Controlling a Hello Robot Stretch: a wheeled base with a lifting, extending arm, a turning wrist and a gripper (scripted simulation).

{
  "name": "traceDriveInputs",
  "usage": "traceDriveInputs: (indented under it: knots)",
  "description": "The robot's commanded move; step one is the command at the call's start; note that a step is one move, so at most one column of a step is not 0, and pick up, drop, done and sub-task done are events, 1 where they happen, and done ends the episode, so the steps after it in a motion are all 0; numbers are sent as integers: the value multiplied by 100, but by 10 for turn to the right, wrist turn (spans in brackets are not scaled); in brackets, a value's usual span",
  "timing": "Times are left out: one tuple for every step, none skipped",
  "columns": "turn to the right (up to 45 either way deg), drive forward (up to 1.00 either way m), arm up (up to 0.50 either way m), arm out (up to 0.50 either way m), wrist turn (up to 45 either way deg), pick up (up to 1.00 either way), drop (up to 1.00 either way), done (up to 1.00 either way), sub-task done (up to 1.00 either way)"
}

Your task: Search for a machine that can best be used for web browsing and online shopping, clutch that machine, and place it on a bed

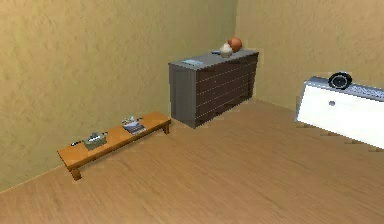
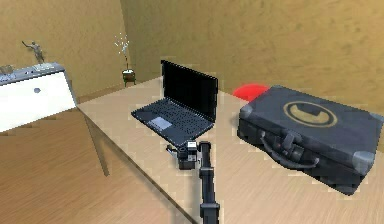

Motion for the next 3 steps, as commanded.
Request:
traceDriveInputs:
  knots:
    - [0,0,0,0,0,100,0,0,0]
    - [0,0,10,0,0,0,0,0,0]
    - [0,0,26,0,0,0,0,0,0]
